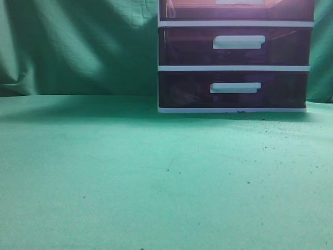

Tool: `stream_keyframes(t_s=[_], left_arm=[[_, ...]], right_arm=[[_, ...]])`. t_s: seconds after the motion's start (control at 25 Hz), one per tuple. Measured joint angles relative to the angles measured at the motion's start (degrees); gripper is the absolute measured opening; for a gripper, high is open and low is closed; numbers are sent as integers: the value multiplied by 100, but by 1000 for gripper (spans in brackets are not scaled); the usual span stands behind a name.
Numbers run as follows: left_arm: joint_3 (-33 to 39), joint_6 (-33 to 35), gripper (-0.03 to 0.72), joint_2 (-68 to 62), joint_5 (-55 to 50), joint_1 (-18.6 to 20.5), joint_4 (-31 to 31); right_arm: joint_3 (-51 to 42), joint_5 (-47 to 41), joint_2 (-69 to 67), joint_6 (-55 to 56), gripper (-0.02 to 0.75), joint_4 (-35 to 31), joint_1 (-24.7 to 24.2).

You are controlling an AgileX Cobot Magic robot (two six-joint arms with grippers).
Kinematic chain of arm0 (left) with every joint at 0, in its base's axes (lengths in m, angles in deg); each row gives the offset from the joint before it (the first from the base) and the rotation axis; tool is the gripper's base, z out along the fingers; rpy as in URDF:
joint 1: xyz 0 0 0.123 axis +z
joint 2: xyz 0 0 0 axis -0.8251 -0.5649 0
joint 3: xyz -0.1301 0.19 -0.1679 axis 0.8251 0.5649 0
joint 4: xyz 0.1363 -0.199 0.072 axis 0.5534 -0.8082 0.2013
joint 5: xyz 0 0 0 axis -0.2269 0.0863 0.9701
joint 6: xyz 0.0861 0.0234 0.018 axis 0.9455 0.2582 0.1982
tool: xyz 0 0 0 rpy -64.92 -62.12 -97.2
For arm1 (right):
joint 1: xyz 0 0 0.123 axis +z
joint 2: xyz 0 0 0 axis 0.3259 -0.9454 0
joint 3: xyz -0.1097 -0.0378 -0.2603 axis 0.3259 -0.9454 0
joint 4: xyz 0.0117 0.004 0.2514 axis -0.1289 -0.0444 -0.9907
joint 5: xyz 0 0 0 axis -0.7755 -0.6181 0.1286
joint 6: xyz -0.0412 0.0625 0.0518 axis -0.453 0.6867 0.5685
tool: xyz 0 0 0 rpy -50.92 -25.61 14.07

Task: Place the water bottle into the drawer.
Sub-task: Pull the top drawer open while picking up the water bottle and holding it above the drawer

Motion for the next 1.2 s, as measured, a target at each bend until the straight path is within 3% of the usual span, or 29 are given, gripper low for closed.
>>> stream_keyframes(t_s=[0.72,0.96,1.2], left_arm=[[0,-37,0,0,1667,0,-516],[0,-686,0,0,2337,0,-1250],[-866,-766,0,-170,1128,0,-1350]], right_arm=[[0,0,0,0,49,0,0],[0,0,0,0,49,0,0],[0,0,0,0,49,0,0]])
